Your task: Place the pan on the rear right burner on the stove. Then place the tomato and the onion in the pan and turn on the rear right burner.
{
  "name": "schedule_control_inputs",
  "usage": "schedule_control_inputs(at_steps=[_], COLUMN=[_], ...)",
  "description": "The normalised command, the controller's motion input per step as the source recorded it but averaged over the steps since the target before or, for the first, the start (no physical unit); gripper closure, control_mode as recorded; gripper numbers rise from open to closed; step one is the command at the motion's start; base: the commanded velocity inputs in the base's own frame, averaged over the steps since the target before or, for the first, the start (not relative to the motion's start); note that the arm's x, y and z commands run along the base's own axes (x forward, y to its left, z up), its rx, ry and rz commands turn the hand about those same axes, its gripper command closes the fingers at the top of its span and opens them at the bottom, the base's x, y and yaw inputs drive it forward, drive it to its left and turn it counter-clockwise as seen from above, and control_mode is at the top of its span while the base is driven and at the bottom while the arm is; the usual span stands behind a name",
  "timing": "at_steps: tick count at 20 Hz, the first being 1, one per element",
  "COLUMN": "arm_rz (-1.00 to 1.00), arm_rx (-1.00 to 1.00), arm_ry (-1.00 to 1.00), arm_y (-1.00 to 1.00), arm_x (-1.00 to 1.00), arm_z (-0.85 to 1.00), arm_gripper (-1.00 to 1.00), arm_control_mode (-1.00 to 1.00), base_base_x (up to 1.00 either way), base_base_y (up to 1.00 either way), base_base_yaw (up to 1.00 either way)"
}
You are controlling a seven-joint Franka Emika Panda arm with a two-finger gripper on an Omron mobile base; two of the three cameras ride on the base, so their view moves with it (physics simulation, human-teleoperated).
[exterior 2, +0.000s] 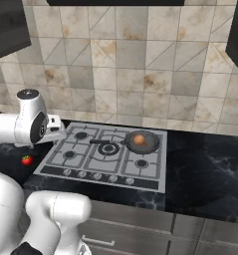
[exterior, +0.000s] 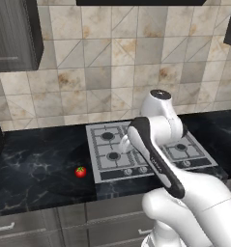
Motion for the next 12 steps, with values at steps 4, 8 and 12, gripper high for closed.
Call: schedule_control_inputs(at_steps=[4, 8, 12], arm_rz=[0.24, 0.18, 0.14], arm_rx=[0.00, 0.00, 0.00], arm_ry=[0.08, 0.09, 0.09], arm_y=[0.47, 0.47, 0.48], arm_x=[-0.02, 0.00, 0.00], arm_z=[-0.11, -0.16, -0.18], arm_gripper=[-1.00, -1.00, -1.00], arm_control_mode=[-1.00, -1.00, -1.00], base_base_x=[0.00, 0.00, 0.00], base_base_y=[0.00, 0.00, 0.00], base_base_yaw=[0.00, 0.00, 0.00])
